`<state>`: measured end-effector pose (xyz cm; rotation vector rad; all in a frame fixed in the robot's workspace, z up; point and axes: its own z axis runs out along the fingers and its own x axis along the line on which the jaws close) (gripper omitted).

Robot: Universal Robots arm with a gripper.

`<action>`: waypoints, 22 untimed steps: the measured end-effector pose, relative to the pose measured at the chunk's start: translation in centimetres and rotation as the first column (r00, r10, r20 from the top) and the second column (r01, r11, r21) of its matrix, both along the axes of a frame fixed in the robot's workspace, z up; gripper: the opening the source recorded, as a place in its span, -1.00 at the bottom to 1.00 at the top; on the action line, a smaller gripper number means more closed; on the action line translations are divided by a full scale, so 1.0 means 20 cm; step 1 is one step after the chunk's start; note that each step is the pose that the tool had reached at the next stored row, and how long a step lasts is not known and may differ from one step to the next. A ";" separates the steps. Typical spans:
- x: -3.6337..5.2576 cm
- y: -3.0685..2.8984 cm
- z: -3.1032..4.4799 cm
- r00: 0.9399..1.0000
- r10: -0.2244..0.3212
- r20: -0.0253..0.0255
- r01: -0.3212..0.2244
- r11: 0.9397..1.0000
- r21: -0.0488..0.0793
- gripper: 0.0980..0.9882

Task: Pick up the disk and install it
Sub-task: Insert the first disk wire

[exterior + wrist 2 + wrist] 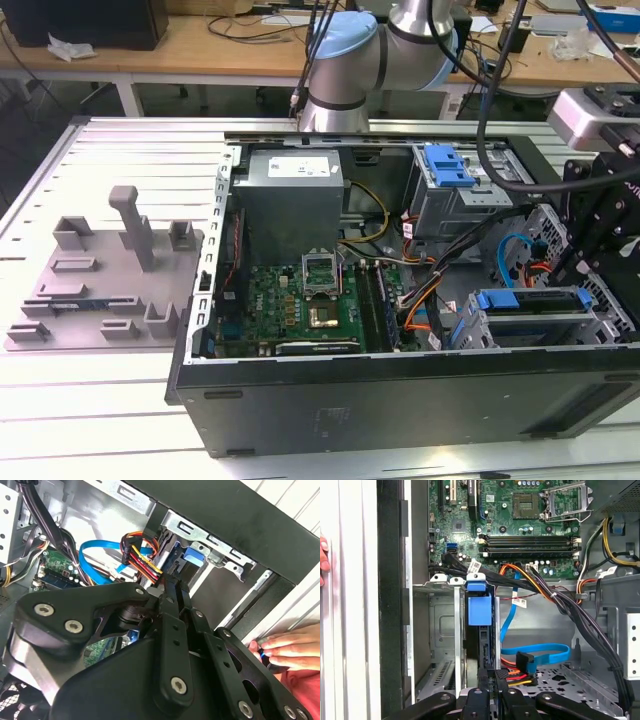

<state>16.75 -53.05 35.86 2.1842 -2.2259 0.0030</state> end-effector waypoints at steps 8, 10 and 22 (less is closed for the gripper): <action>0.003 0.000 -0.011 1.000 0.000 0.000 0.000 1.000 0.000 -0.85; 0.003 0.000 -0.013 1.000 0.000 0.000 0.000 1.000 0.000 -0.85; 0.003 -0.001 -0.029 1.000 0.000 0.000 0.000 1.000 0.000 -0.85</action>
